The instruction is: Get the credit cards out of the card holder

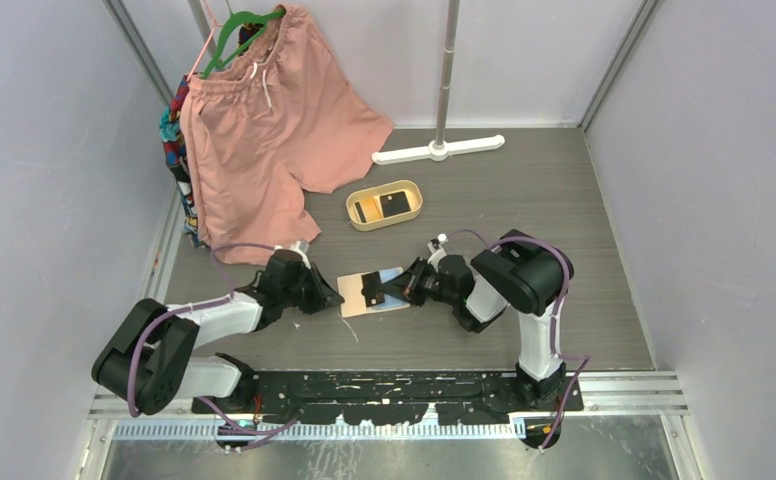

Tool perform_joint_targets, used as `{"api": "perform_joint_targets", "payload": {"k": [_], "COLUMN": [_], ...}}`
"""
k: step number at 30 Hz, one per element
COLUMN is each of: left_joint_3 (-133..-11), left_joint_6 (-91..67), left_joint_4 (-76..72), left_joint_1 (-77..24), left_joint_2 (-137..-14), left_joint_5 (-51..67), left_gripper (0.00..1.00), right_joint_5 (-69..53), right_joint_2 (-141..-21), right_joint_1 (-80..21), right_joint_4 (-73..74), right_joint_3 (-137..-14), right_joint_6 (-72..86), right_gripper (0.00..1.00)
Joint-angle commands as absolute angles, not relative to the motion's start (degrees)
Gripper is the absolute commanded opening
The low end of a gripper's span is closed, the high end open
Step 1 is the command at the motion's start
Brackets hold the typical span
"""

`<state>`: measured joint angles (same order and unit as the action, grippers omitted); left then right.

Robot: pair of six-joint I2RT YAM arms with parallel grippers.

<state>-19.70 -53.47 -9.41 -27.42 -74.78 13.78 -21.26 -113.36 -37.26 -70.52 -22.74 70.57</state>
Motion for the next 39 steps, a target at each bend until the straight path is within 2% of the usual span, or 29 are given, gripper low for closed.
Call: {"api": "perform_joint_targets", "payload": {"k": [1,5,8,13,15,19,20,28,39], "left_joint_3": [-16.9,-16.8,-16.8,-16.9,-16.9,-16.6,-16.4,-15.9,-15.2], "left_joint_6": [-50.2,-50.3,-50.3,-50.3,-50.3,-50.3,-50.3,-50.4,-50.3], "left_joint_4": [2.8,2.8,2.7,2.0,1.7,1.4,1.5,0.5,1.5], "left_joint_1": [-27.5,-27.5,-27.5,-27.5,-27.5,-27.5,-27.5,-27.5,-27.5], "left_joint_2": [-77.5,-77.3,-77.4,-77.9,-78.0,-77.7,-76.9,-76.5,-73.3], "left_joint_5": [8.4,8.3,8.3,8.4,8.6,8.7,8.7,8.9,8.4], "left_gripper": [0.0,0.0,0.0,0.0,0.0,0.0,0.0,0.0,0.0], "right_joint_5": [-21.7,-24.3,-26.6,-28.0,-29.2,-37.7,-40.2,-37.6,-30.0], "right_joint_2": [-111.0,-106.1,-99.9,-86.4,-84.6,-88.5,-91.8,-103.4,-109.4], "right_joint_1": [-35.0,-32.2,-29.8,-28.6,-27.6,-24.2,-22.2,-20.2,-18.9], "right_joint_4": [-67.1,-62.3,-53.5,-25.7,-16.6,-5.7,-1.9,9.0,3.1], "right_joint_3": [-21.0,-20.2,-21.4,-31.7,-37.8,-50.5,-57.3,-76.4,-79.9], "right_joint_6": [67.6,65.6,62.4,49.2,44.3,38.3,36.3,33.7,35.7], "right_gripper": [0.01,0.01,0.01,0.01,0.01,0.01,0.01,0.01,0.01]}}
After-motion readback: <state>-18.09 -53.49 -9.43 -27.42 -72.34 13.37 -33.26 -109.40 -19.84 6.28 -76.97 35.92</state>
